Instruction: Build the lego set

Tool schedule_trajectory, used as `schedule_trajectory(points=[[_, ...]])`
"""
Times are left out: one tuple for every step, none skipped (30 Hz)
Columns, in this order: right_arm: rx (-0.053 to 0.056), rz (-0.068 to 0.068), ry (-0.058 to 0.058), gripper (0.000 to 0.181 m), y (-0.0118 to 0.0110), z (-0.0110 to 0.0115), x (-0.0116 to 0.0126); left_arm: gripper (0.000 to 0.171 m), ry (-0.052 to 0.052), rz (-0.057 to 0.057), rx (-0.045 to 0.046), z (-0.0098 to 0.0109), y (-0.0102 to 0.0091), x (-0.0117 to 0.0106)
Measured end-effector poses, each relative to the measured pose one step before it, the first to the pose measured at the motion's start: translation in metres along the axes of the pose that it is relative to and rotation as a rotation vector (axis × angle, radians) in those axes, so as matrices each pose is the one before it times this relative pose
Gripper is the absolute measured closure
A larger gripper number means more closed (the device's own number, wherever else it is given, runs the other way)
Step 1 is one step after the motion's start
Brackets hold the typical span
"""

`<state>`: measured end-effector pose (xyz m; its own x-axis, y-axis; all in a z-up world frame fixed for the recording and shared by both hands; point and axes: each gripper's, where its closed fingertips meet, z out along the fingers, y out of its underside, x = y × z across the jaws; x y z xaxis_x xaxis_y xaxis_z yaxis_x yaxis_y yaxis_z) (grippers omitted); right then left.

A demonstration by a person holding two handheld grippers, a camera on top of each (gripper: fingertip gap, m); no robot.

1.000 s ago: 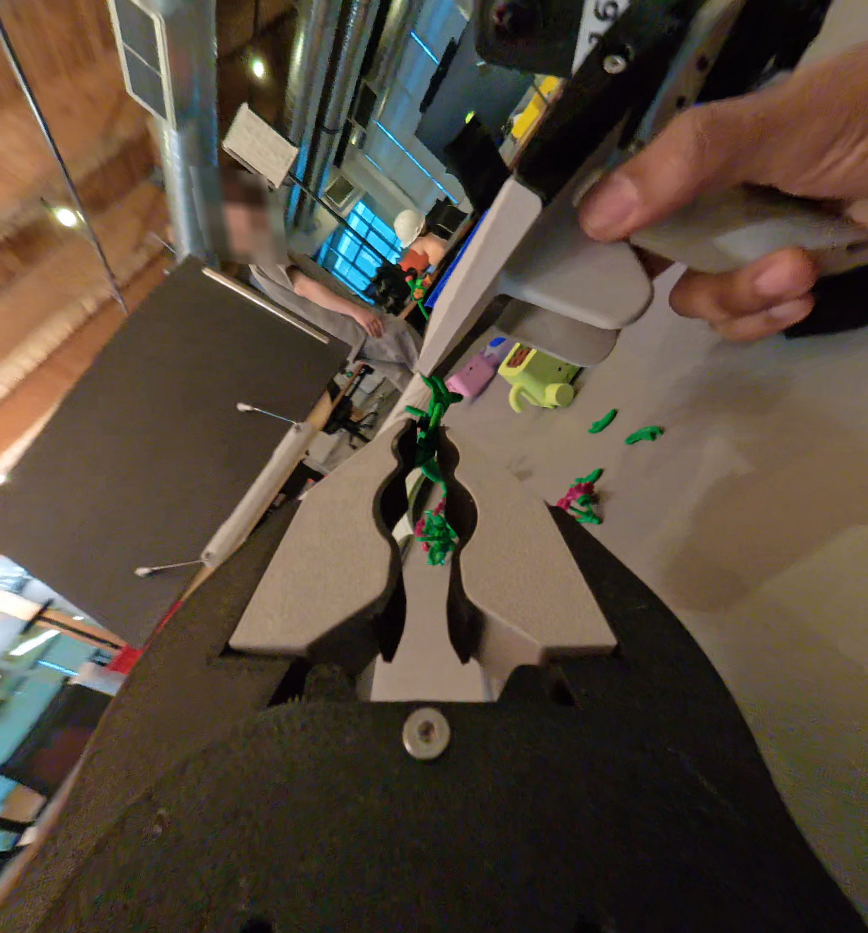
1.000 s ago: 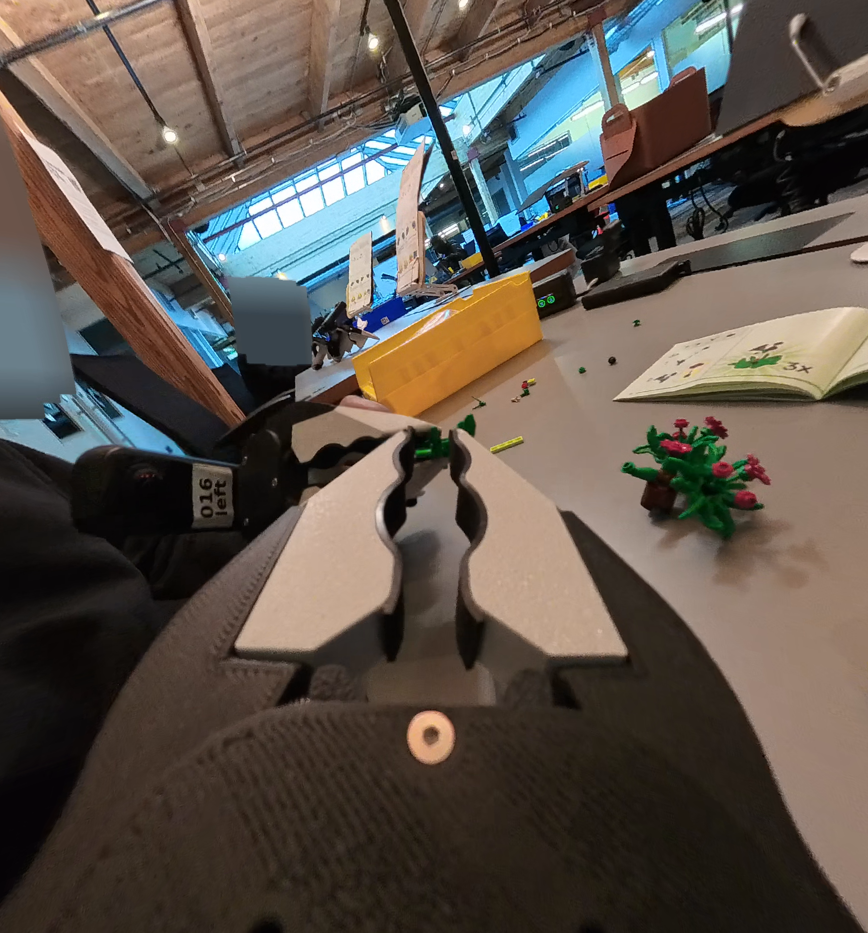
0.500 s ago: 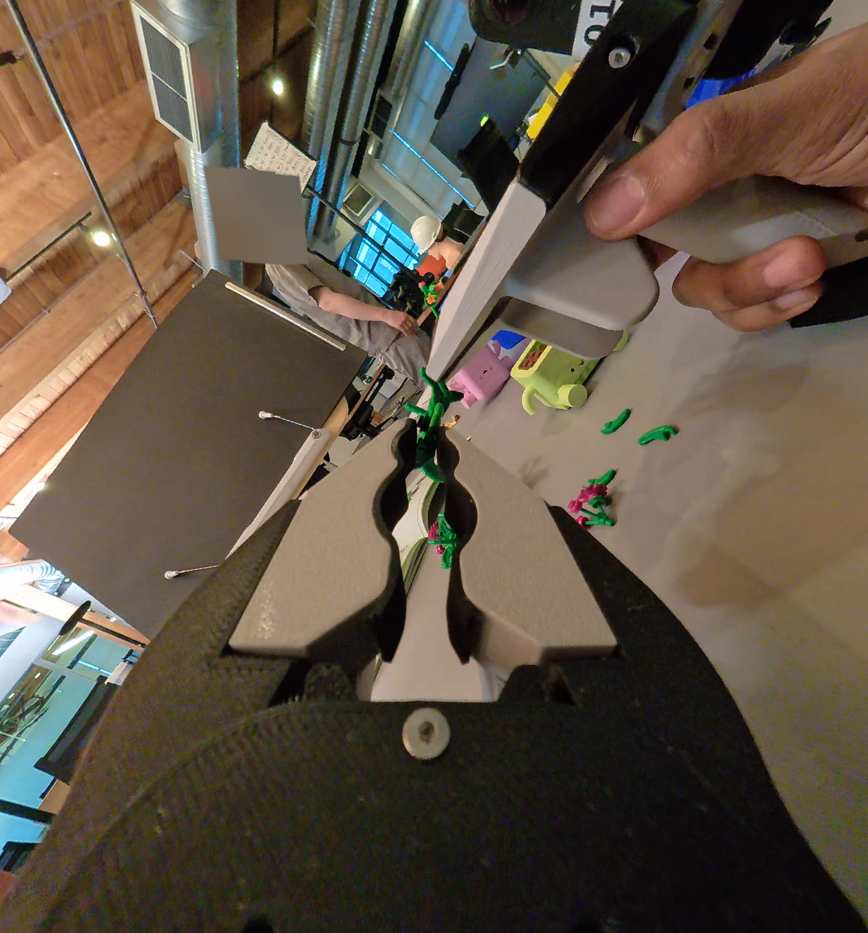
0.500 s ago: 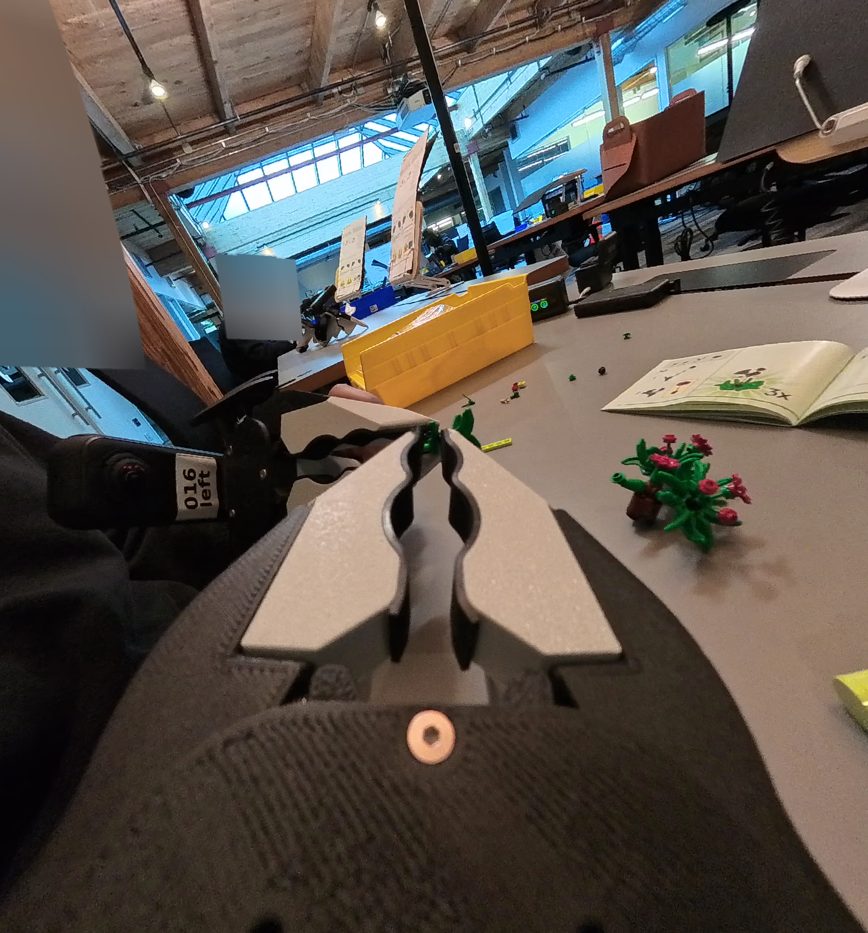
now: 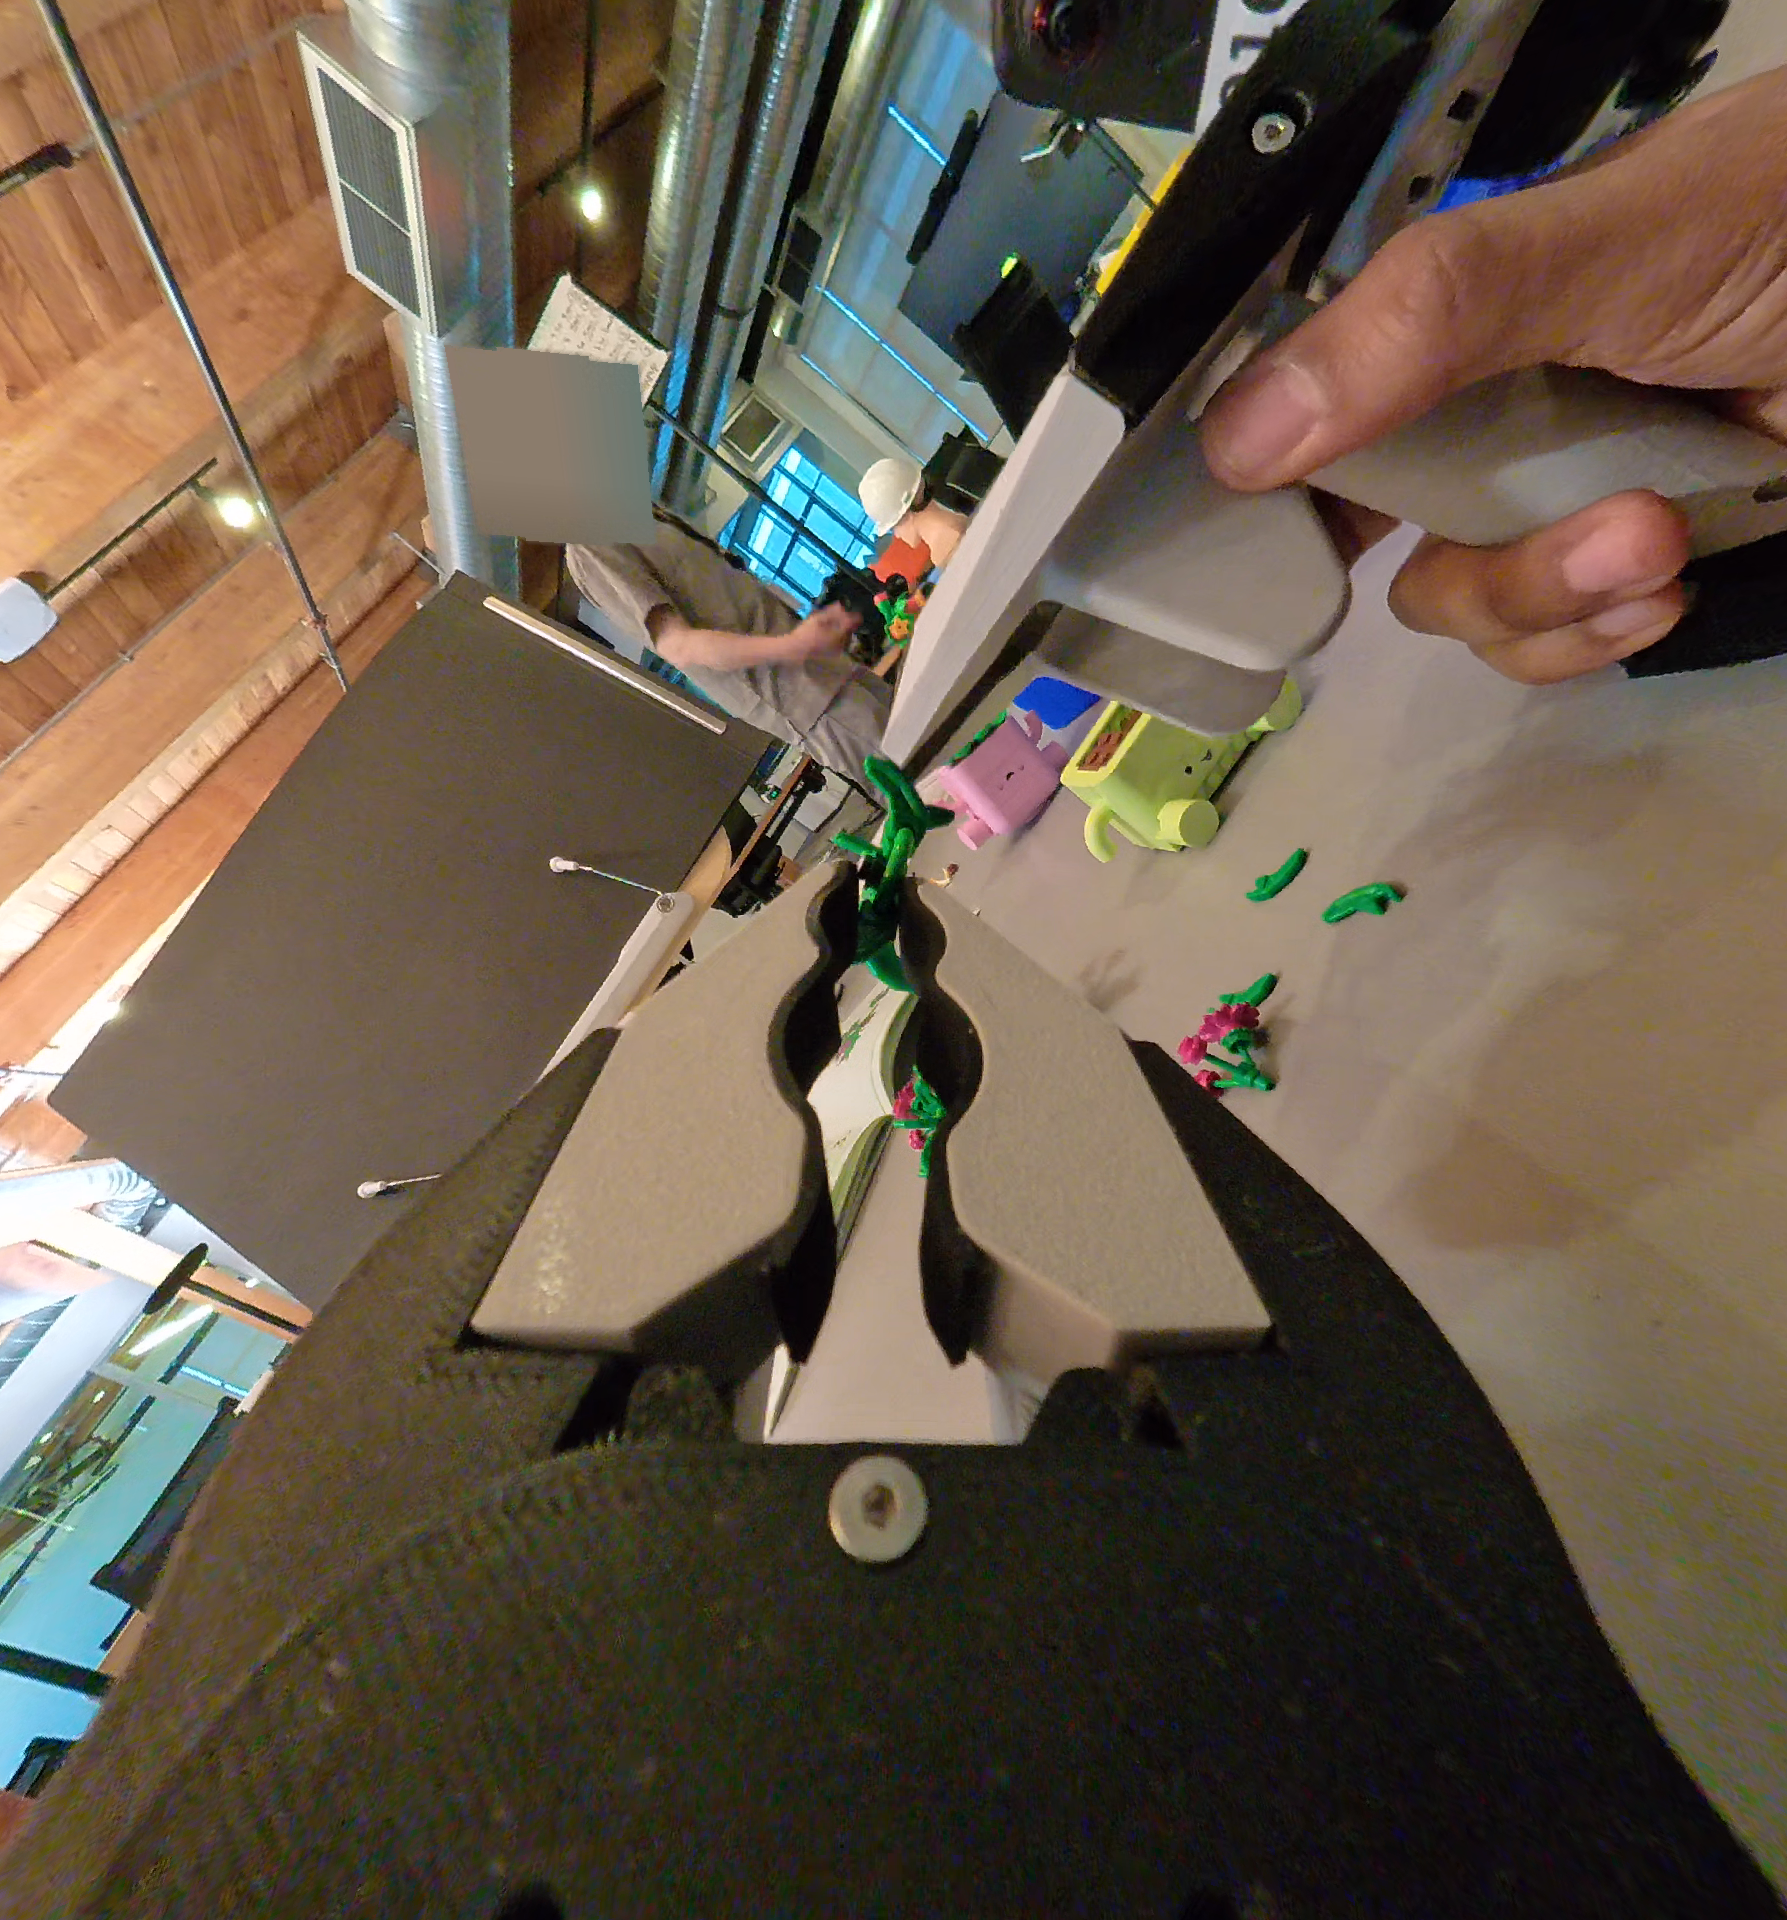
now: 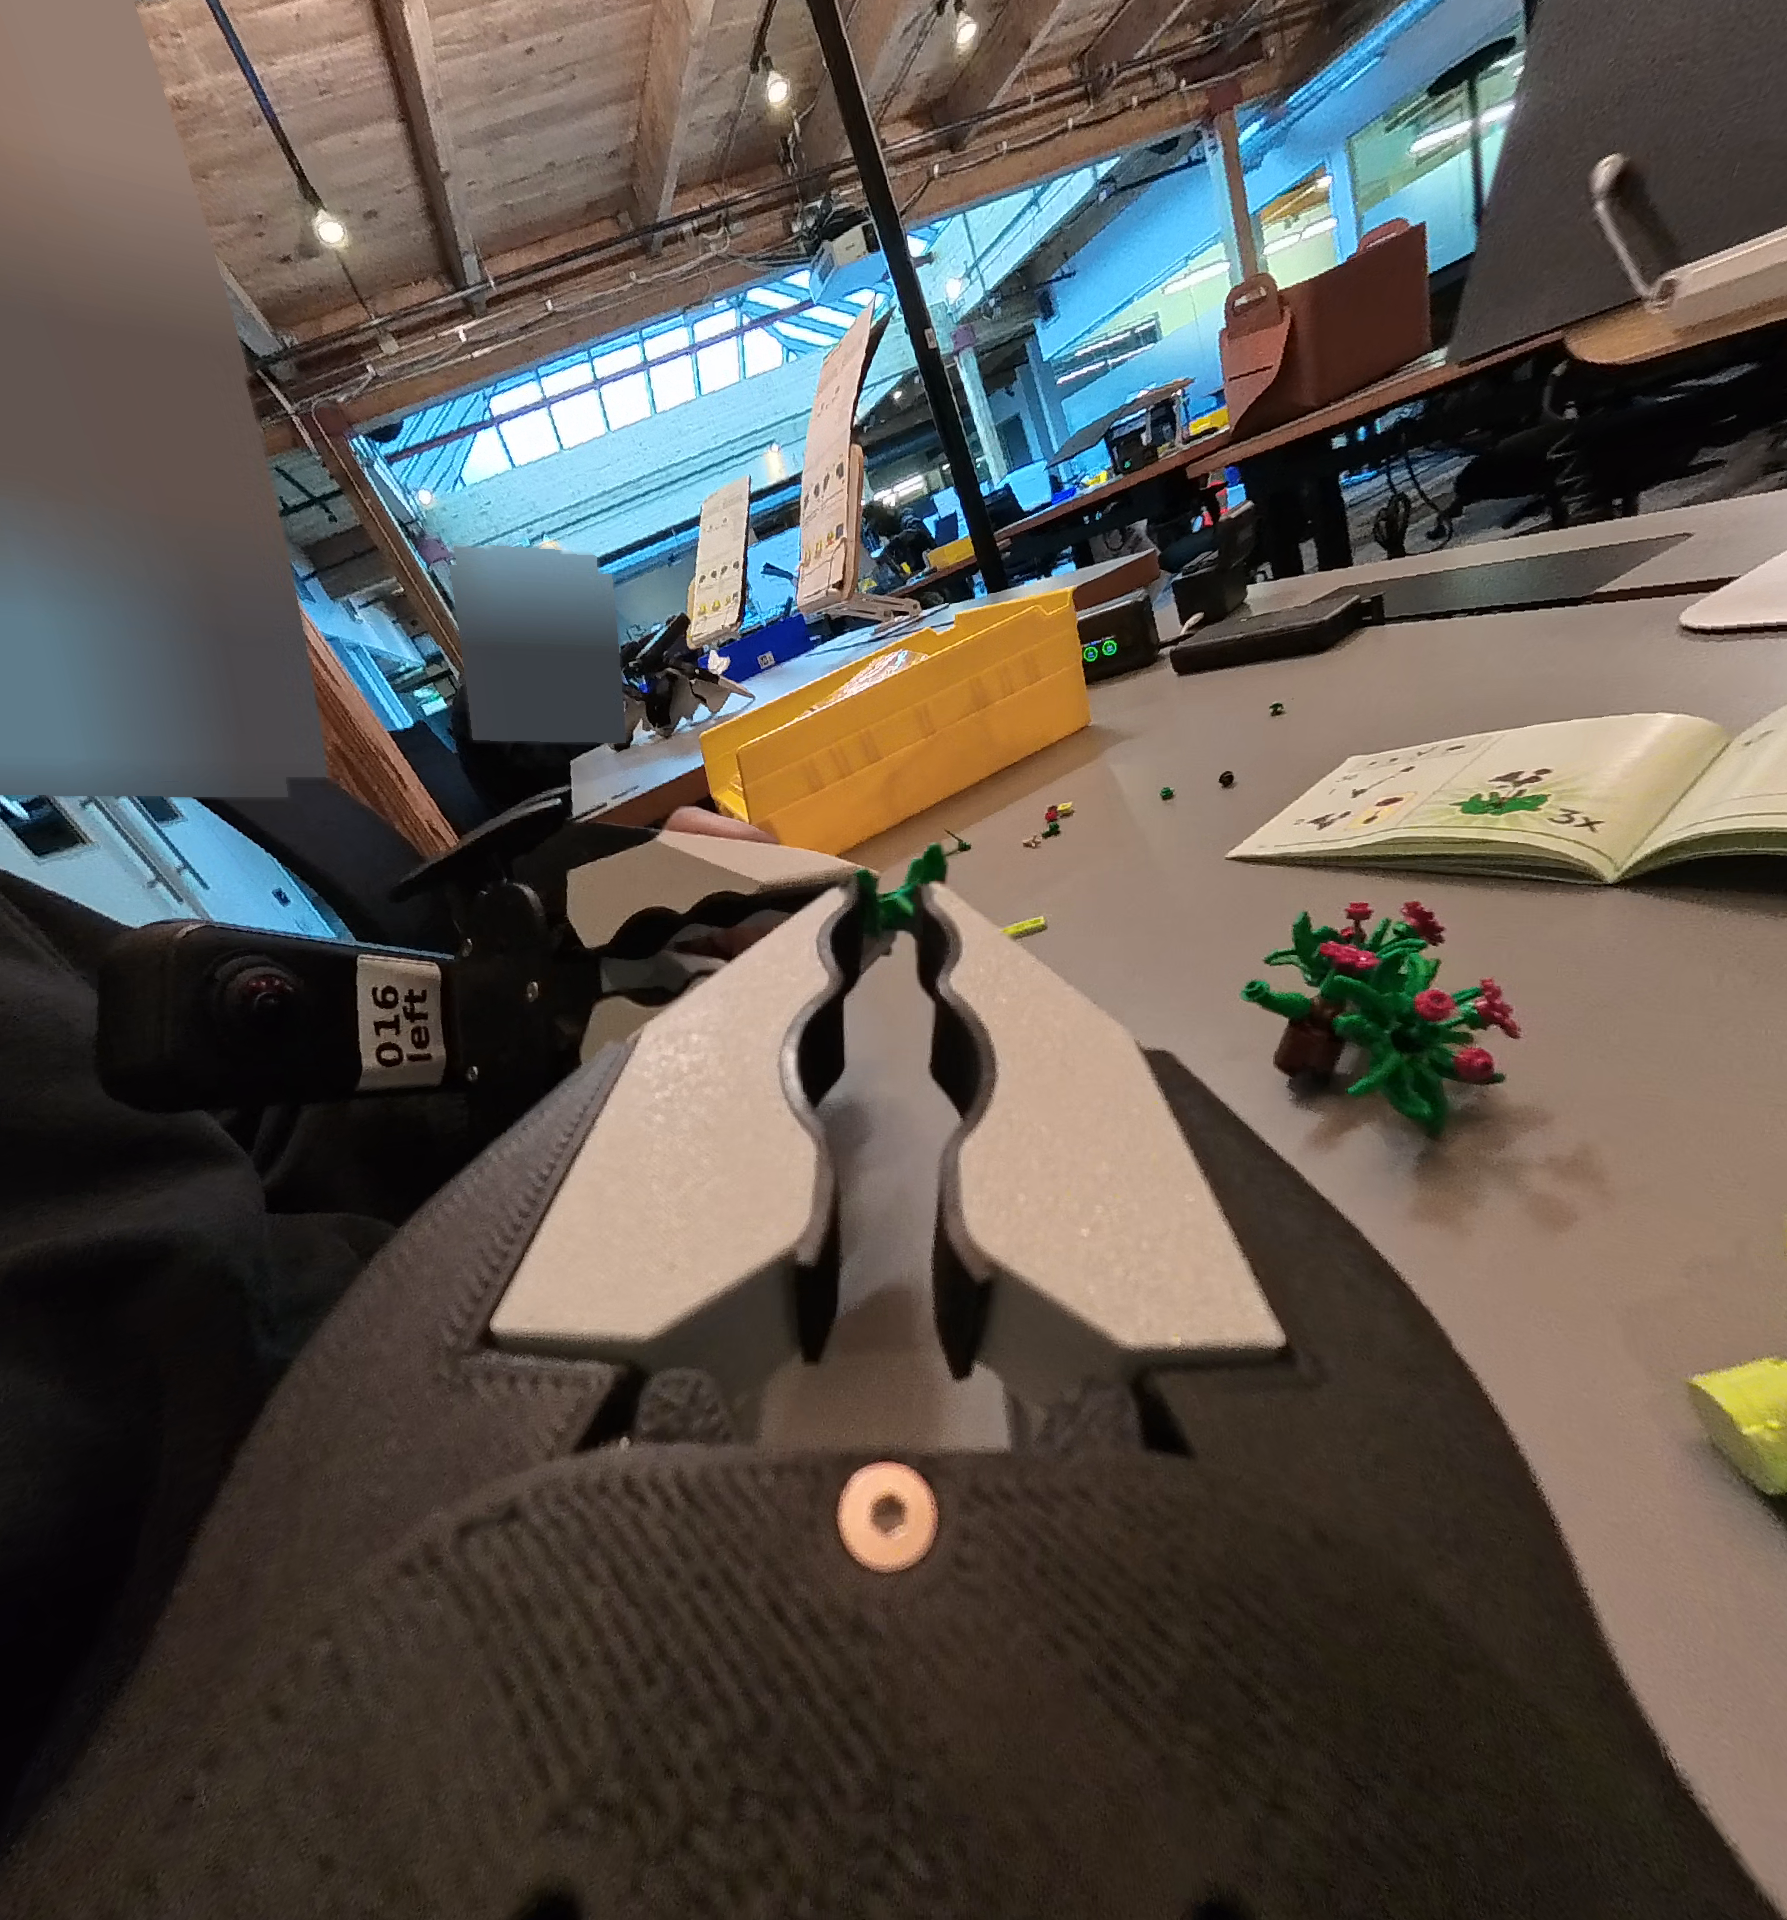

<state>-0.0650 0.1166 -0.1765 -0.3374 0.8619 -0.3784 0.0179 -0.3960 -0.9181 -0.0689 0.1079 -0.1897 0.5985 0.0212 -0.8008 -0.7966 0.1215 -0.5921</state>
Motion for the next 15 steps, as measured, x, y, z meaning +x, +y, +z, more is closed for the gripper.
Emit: schedule_trajectory(points=[[0.0121, 0.0138, 0.0054, 0.174, -0.00168, -0.00141, 0.00222, 0.166, -0.0022, 0.0007, 0.00283, -0.00020, -0.00044, -0.00037], [0.0139, 0.0153, 0.0028, 0.174, -0.00194, -0.00158, 0.00205, 0.166, -0.0014, -0.0003, 0.00455, -0.00037, -0.00078, -0.00027], [0.0107, 0.0155, -0.0035, 0.173, -0.00162, -0.00145, 0.00137, 0.166, -0.0028, 0.0013, 0.00210, -0.00024, -0.00043, -0.00043], [0.0033, 0.0152, -0.0039, 0.171, -0.00069, -0.00091, 0.00131, 0.166, -0.0012, 0.0019, 0.00199, -0.00016, -0.00036, -0.00003], [-0.0033, 0.0132, -0.0034, 0.170, 0.00024, -0.00028, 0.00109, 0.166, 0.0001, 0.0015, 0.00000, 0.00000, -0.00004, 0.00019], [-0.0047, 0.0096, -0.0045, 0.169, 0.00048, 0.00013, 0.00034, 0.166, -0.0005, 0.0011, 0.00085, -0.00003, -0.00021, -0.00009], [-0.0069, 0.0065, -0.0049, 0.169, 0.00097, 0.00053, -0.00016, 0.166, -0.0013, 0.0003, 0.00285, -0.00020, -0.00045, -0.00021], [-0.0093, 0.0055, -0.0035, 0.169, 0.00134, 0.00084, -0.00003, 0.166, -0.0014, -0.0006, 0.00160, -0.00008, -0.00023, -0.00029], [-0.0100, 0.0056, -0.0033, 0.168, 0.00143, 0.00086, -0.00022, 0.166, -0.0014, -0.0002, 0.00198, -0.00015, -0.00038, -0.00028], [-0.0093, 0.0035, -0.0073, 0.169, 0.00141, 0.00088, -0.00082, 0.166, -0.0003, -0.0003, 0.00361, -0.00024, -0.00055, -0.00019], [-0.0095, 0.0035, -0.0067, 0.169, 0.00133, 0.00088, -0.00076, 0.166, 0.0022, -0.0009, 0.00564, -0.00029, -0.00097, 0.00041], [-0.0086, 0.0039, -0.0088, 0.169, 0.00119, 0.00067, -0.00094, 0.166, 0.0062, -0.0018, 0.00814, -0.00041, -0.00135, 0.00088], [-0.0071, 0.0038, -0.0137, 0.169, 0.00093, 0.00054, -0.00161, 0.166, 0.0084, -0.0044, 0.01083, -0.00062, -0.00176, 0.00108], [-0.0025, 0.0039, -0.0187, 0.169, 0.00040, 0.00011, -0.00208, 0.166, 0.0056, -0.0088, 0.00940, -0.00067, -0.00122, 0.00013], [0.0006, 0.0063, -0.0176, 0.169, -0.00011, -0.00040, -0.00172, 0.166, 0.0082, -0.0150, 0.00991, -0.00054, -0.00127, 0.00016]])
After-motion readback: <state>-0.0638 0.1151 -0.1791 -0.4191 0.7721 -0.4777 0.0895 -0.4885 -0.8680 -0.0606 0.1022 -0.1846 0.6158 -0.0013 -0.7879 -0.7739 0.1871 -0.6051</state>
